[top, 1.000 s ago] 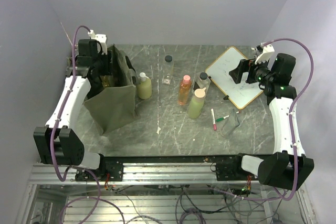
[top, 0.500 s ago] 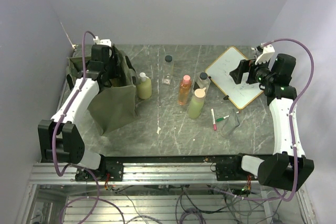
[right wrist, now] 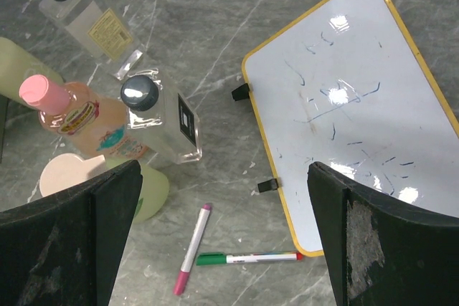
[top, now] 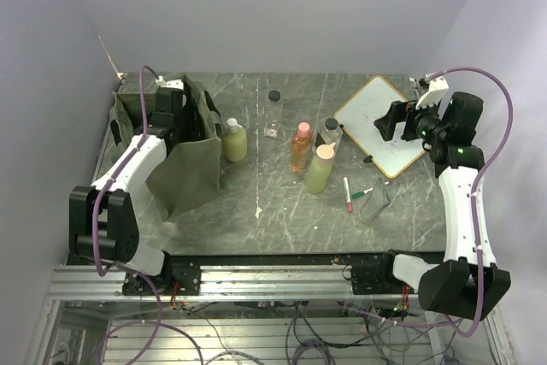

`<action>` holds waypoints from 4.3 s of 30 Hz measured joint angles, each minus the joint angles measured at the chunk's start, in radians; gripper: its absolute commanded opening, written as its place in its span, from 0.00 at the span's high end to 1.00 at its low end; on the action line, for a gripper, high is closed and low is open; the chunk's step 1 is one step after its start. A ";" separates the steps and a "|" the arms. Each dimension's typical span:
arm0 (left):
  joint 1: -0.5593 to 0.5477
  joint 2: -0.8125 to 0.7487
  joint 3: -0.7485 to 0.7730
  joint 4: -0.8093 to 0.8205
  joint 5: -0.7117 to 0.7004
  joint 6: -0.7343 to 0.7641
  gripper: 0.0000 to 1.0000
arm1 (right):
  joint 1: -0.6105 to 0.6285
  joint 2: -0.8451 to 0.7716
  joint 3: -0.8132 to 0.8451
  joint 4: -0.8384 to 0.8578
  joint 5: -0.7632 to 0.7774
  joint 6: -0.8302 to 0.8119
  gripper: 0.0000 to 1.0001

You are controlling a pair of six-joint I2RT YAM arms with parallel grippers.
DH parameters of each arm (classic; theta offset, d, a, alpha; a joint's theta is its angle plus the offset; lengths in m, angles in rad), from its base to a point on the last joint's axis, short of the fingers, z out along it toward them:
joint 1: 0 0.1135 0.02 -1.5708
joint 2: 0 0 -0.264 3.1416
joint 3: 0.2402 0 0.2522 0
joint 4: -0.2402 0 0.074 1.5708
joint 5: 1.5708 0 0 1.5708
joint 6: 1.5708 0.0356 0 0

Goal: Place the personal care products into the canvas bag
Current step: Place the care product in the canvas bag, then pick up the care product from the center of the board.

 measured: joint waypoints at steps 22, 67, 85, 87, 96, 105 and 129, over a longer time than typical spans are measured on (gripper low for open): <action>0.000 0.013 -0.002 0.045 0.046 0.077 0.32 | 0.000 -0.028 -0.026 -0.004 0.009 -0.011 0.00; -0.132 -0.251 0.401 -0.198 0.298 0.480 0.02 | 0.001 0.056 0.073 -0.028 -0.008 -0.024 0.00; -0.381 -0.138 0.438 -0.239 0.307 0.623 0.02 | 0.154 0.188 0.180 0.071 0.060 -0.002 0.00; -0.415 -0.107 0.454 -0.238 0.303 0.633 0.02 | 0.160 0.190 0.181 0.087 0.065 0.003 0.00; -0.500 0.007 0.510 -0.220 0.282 0.648 0.01 | 0.178 0.201 0.206 0.143 0.061 0.039 0.00; -0.518 0.030 0.513 -0.181 0.274 0.619 0.00 | 0.205 0.199 0.242 0.180 0.071 0.047 0.00; -0.623 0.303 0.586 -0.082 0.114 0.180 0.04 | 0.084 -0.005 0.095 0.175 0.118 0.074 0.00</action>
